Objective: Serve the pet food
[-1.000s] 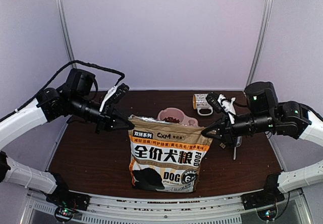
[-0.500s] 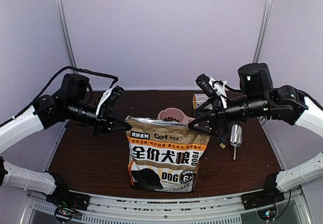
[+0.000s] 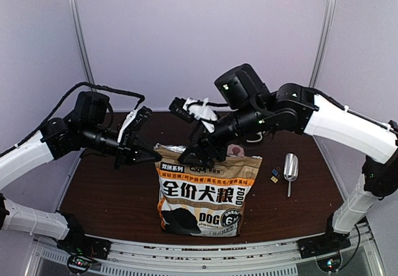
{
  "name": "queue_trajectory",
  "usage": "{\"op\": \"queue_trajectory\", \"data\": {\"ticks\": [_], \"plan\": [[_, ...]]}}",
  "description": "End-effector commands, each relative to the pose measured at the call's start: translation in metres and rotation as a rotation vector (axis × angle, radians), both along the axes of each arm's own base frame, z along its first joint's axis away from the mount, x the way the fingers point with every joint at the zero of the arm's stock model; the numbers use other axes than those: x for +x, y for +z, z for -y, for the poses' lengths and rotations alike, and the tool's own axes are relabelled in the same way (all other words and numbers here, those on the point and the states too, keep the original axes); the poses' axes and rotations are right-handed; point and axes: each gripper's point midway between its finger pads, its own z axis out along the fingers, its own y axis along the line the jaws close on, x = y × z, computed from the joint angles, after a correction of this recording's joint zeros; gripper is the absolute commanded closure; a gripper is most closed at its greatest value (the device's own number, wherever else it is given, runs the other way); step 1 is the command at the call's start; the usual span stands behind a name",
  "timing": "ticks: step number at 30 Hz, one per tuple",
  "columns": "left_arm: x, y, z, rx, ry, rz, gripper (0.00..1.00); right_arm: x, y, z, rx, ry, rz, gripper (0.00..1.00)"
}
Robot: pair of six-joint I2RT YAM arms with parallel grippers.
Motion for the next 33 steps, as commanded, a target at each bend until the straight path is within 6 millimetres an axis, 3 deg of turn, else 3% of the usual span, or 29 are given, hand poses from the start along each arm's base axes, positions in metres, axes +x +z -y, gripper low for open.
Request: {"op": "queue_trajectory", "data": {"ticks": [1, 3, 7, 9, 11, 14, 18, 30, 33], "plan": [[0.0, 0.038, 0.0, -0.121, -0.022, 0.11, 1.0, 0.006, -0.007, -0.014, -0.072, 0.004, 0.052, 0.3], [-0.001, 0.037, 0.0, -0.12, -0.027, 0.107, 1.0, 0.009, -0.012, -0.019, -0.088, 0.003, 0.052, 0.4], [-0.001, 0.037, 0.0, -0.118, -0.027, 0.108, 1.0, 0.01, -0.01, -0.021, -0.077, -0.001, 0.057, 0.88], [0.0, 0.038, 0.0, -0.119, -0.024, 0.112, 1.0, 0.009, -0.009, -0.021, -0.067, 0.001, 0.057, 1.0], [0.002, 0.038, 0.002, -0.113, -0.01, 0.123, 0.97, 0.008, -0.009, -0.021, -0.057, 0.007, 0.053, 1.0], [0.002, 0.039, 0.008, -0.107, -0.019, 0.124, 0.79, 0.005, -0.009, -0.022, -0.038, 0.014, 0.048, 1.0], [0.0, 0.038, 0.018, -0.1, -0.044, 0.116, 0.68, 0.005, -0.007, -0.023, -0.023, 0.013, 0.046, 1.0], [0.001, 0.02, 0.028, -0.048, -0.04, 0.102, 0.71, 0.008, -0.001, -0.019, 0.018, -0.004, 0.038, 1.0], [0.002, 0.02, 0.028, -0.041, -0.029, 0.113, 0.83, 0.008, -0.001, -0.018, 0.021, -0.005, 0.034, 1.0]]}}
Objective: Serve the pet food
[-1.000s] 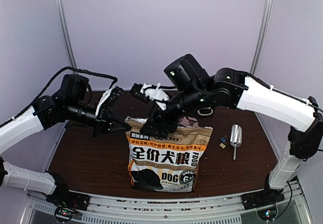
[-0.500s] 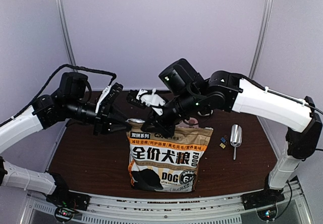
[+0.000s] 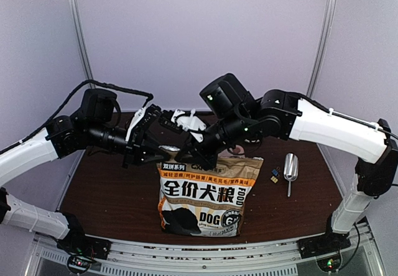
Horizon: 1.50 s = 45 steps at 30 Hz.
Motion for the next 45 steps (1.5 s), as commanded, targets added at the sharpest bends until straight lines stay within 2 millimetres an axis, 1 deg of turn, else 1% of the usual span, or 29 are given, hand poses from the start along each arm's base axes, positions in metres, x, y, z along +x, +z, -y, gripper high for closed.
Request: {"op": "queue_trajectory", "data": {"ticks": [1, 2, 6, 7, 9, 10, 11, 12, 13, 14, 15, 16, 18, 20, 21, 22, 23, 25, 26, 29, 31, 34, 36, 40, 42, 45], "plan": [[0.007, 0.011, 0.003, -0.022, 0.02, 0.061, 0.93, 0.005, 0.027, 0.005, 0.085, -0.026, 0.014, 1.0], [0.006, 0.011, 0.003, -0.023, 0.02, 0.065, 1.0, 0.004, 0.027, 0.005, 0.086, -0.027, 0.014, 1.0], [0.005, 0.012, 0.001, -0.025, 0.024, 0.076, 1.0, 0.008, 0.026, 0.009, 0.075, -0.042, 0.02, 1.0], [0.005, 0.012, 0.0, -0.023, 0.031, 0.08, 1.0, 0.008, 0.026, 0.012, 0.07, -0.047, 0.027, 0.98], [0.005, 0.013, -0.003, -0.029, 0.04, 0.089, 1.0, 0.009, 0.026, 0.018, 0.06, -0.058, 0.042, 0.87], [0.004, 0.015, -0.004, -0.035, 0.044, 0.092, 1.0, 0.009, 0.024, 0.022, 0.053, -0.062, 0.049, 0.85], [0.004, 0.017, -0.004, -0.04, 0.047, 0.097, 1.0, 0.008, 0.024, 0.026, 0.049, -0.062, 0.056, 0.84], [0.004, 0.018, -0.005, -0.043, 0.053, 0.1, 1.0, 0.008, 0.023, 0.029, 0.043, -0.064, 0.064, 0.88], [0.004, 0.019, -0.006, -0.045, 0.058, 0.103, 1.0, 0.008, 0.022, 0.032, 0.039, -0.067, 0.072, 0.96], [0.005, 0.02, -0.007, -0.046, 0.067, 0.103, 1.0, 0.007, 0.019, 0.035, 0.032, -0.073, 0.081, 1.0], [0.006, 0.02, -0.008, -0.046, 0.081, 0.098, 1.0, 0.007, 0.02, 0.038, 0.037, -0.079, 0.099, 1.0], [0.007, 0.021, -0.01, -0.047, 0.096, 0.09, 0.94, 0.007, 0.019, 0.04, 0.035, -0.086, 0.123, 1.0], [0.011, 0.026, -0.013, -0.068, 0.149, 0.077, 0.72, 0.006, 0.022, 0.043, 0.041, -0.101, 0.192, 1.0], [0.012, 0.033, -0.019, -0.108, 0.202, 0.059, 0.56, 0.007, 0.027, 0.046, 0.055, -0.122, 0.249, 1.0], [0.015, 0.036, -0.023, -0.131, 0.243, 0.041, 0.47, 0.007, 0.029, 0.047, 0.06, -0.131, 0.277, 1.0], [0.019, 0.039, -0.028, -0.152, 0.299, 0.02, 0.4, 0.007, 0.031, 0.048, 0.067, -0.136, 0.311, 1.0], [0.022, 0.041, -0.033, -0.168, 0.348, -0.008, 0.36, 0.008, 0.034, 0.049, 0.07, -0.15, 0.351, 1.0], [0.029, 0.041, -0.044, -0.176, 0.454, -0.085, 0.32, 0.009, 0.035, 0.048, 0.057, -0.164, 0.437, 1.0], [0.032, 0.042, -0.047, -0.178, 0.496, -0.138, 0.32, 0.011, 0.035, 0.048, 0.043, -0.179, 0.473, 1.0], [0.033, 0.046, -0.05, -0.214, 0.559, -0.302, 0.32, 0.016, 0.032, 0.045, 0.005, -0.206, 0.528, 1.0], [0.033, 0.047, -0.055, -0.234, 0.603, -0.38, 0.32, 0.016, 0.03, 0.04, -0.017, -0.213, 0.566, 1.0], [0.035, 0.042, -0.06, -0.232, 0.658, -0.475, 0.32, 0.014, 0.024, 0.033, -0.054, -0.227, 0.626, 1.0], [0.033, 0.038, -0.057, -0.223, 0.654, -0.526, 0.32, 0.013, 0.019, 0.029, -0.08, -0.24, 0.653, 1.0], [0.025, 0.034, -0.043, -0.227, 0.579, -0.628, 0.34, 0.011, 0.008, 0.021, -0.133, -0.266, 0.719, 1.0], [0.023, 0.032, -0.039, -0.22, 0.556, -0.656, 0.34, 0.009, 0.007, 0.019, -0.143, -0.277, 0.746, 1.0], [0.021, 0.023, -0.037, -0.185, 0.553, -0.687, 0.32, 0.006, 0.005, 0.016, -0.152, -0.285, 0.775, 1.0]]}}
